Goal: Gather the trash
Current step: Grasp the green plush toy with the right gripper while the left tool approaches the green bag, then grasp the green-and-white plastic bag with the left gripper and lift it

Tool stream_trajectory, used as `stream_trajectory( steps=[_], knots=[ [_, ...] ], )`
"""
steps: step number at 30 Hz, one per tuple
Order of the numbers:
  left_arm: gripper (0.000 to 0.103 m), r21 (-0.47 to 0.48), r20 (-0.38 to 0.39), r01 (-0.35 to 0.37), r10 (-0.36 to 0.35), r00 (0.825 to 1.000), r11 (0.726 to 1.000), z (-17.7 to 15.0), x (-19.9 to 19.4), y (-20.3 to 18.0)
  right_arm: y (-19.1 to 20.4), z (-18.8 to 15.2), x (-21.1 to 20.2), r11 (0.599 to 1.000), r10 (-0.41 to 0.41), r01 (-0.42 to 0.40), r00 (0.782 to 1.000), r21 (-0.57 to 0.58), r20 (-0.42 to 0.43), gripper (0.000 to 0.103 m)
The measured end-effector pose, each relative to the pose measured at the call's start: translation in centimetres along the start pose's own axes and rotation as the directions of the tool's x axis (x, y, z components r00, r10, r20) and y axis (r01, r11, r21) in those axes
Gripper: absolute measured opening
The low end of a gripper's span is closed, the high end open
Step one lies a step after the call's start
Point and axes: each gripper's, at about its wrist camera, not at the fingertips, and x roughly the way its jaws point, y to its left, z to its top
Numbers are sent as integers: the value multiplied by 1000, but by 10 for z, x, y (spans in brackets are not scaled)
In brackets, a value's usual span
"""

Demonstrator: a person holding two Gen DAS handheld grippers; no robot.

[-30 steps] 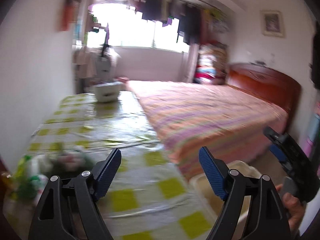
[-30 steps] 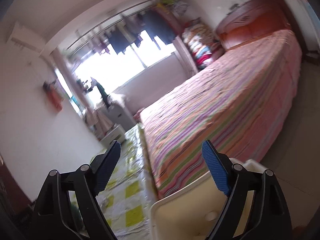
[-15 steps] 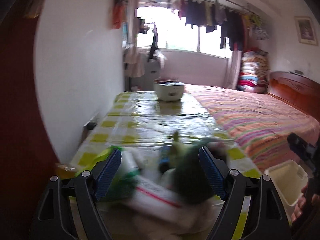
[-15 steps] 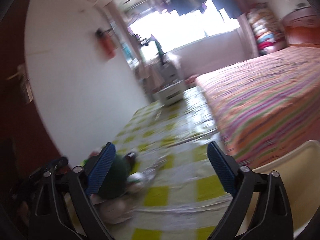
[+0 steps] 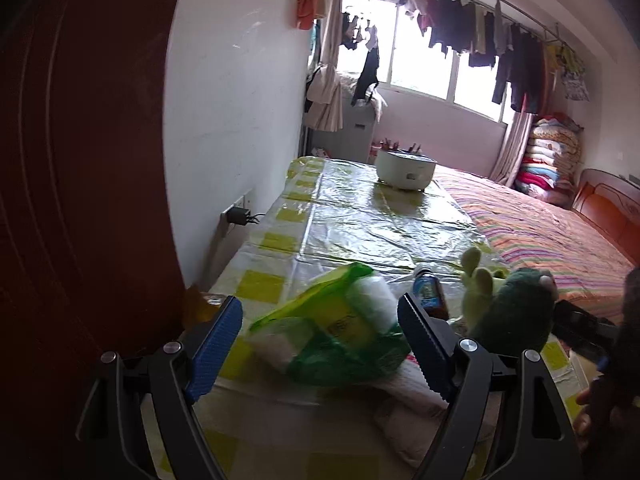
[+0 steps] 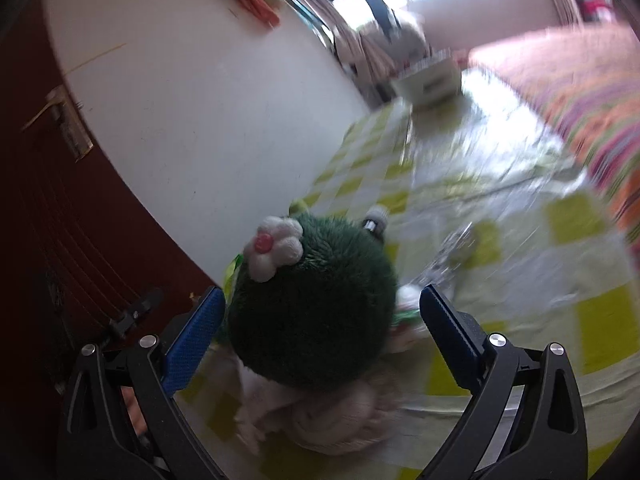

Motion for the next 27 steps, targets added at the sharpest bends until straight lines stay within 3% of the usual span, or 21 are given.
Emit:
stream_trajectory(
  steps=[5,10,12,20,27],
  knots=[
    [78,-7,-3,-19,19,1000,1000,-1,-1,14,-8,1,37,993,56,-46,995,112,-83,97],
    [78,-27,-35,-11,10,999,1000,-1,5,22,1,2,45,996,56,-47,992,77,-114,95],
    [78,-29,-45,-9,8,999,1000,-3,6,22,5,1,47,996,73,-66,989,59,-127,87],
    [78,3,-59,9,-8,998,1000,-3,12,1,6,0,3,996,74,-73,997,42,-19,81],
    [78,29,-104,-23,26,994,999,4,29,-38,0,4,-33,999,38,-37,998,-6,58,82]
  ],
)
